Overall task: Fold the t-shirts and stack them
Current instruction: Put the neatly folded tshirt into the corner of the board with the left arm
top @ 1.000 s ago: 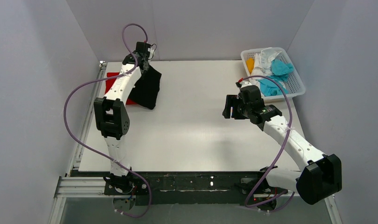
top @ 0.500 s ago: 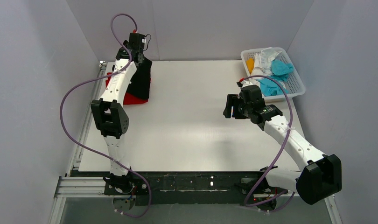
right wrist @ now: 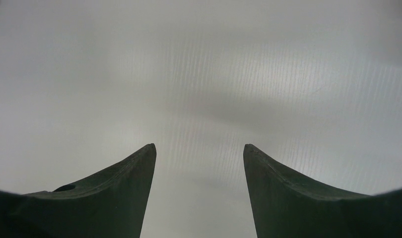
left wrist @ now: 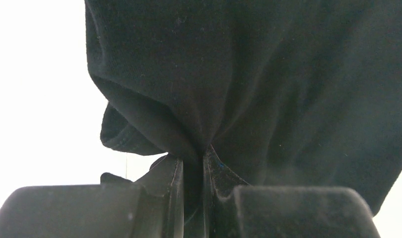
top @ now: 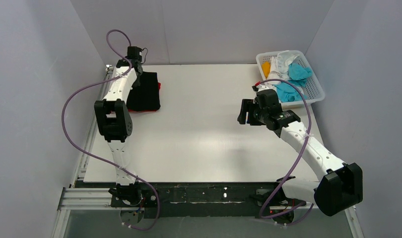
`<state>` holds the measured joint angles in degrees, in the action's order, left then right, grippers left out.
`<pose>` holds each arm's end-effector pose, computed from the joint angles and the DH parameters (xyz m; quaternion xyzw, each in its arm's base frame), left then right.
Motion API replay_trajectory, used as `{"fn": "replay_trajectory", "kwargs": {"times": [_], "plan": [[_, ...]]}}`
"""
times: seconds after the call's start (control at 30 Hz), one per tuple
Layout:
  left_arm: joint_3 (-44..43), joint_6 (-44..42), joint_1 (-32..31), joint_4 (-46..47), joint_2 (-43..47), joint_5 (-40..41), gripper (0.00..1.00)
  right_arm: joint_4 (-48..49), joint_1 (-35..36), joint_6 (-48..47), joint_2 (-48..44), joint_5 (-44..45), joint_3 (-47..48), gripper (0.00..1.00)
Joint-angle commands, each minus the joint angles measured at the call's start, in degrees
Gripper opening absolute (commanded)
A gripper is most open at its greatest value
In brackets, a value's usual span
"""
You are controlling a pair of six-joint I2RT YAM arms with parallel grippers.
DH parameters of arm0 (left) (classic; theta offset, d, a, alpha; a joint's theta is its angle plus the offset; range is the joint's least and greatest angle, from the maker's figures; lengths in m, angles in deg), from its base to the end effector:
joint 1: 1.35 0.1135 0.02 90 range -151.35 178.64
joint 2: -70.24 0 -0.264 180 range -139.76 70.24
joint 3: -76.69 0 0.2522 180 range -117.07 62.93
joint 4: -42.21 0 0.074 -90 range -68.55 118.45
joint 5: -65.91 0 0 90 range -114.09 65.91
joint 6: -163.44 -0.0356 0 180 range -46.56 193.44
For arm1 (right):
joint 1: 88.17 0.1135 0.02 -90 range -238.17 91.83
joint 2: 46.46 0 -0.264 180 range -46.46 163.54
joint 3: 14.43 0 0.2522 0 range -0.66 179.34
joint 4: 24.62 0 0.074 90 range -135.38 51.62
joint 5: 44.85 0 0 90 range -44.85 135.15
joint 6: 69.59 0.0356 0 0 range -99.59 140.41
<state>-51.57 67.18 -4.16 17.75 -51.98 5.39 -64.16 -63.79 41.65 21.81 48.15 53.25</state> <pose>0.5114 -0.0076 0.3302 -0.0863 0.7938 0.2233 0.5591 0.2360 0.1049 0.2855 -0.0138 0.9064 0.1415 0.3977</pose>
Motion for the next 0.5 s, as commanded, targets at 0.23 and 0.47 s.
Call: {"fn": "replay_trajectory", "kwargs": {"times": [0.23, 0.47], "plan": [[2.2, 8.8, 6.5, -0.6, -1.0, -4.2, 0.98, -3.4, -0.3, 3.6, 1.1, 2.6, 4.2, 0.74], [0.9, 13.9, 6.6, -4.3, 6.2, -11.4, 0.98, -6.0, -0.3, 5.6, -1.8, 4.8, 3.7, 0.75]]}}
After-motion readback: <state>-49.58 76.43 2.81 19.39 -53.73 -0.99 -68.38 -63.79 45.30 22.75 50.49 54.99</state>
